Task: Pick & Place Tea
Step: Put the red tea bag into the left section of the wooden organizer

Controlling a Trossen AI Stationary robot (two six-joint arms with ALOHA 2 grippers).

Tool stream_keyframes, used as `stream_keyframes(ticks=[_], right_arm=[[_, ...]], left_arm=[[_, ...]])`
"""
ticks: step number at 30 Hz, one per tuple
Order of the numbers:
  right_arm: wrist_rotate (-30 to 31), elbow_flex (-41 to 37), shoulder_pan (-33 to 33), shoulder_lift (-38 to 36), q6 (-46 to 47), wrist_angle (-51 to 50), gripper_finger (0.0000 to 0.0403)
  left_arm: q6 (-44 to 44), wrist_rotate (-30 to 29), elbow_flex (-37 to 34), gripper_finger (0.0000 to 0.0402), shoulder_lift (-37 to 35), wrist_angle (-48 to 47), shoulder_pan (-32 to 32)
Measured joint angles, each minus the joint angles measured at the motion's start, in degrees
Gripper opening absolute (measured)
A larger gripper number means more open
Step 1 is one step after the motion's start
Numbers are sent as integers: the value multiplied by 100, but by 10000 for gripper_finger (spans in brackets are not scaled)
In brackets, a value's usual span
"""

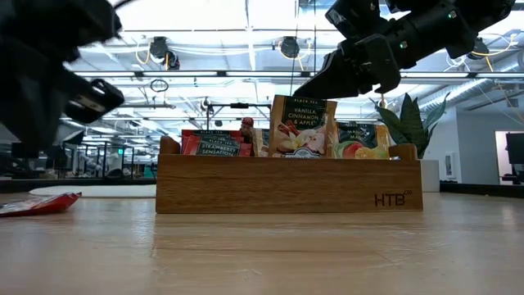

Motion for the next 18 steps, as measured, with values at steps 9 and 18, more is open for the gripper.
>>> stream_keyframes(ticks=[9,18], right_arm=[[0,0,0,0,-2,0,0],[-2,-51,0,0,-11,94,0]], left_arm=[[-1098,-186,6,5,769,665,-540],[-2277,-4,33,4,1329,702,-711]])
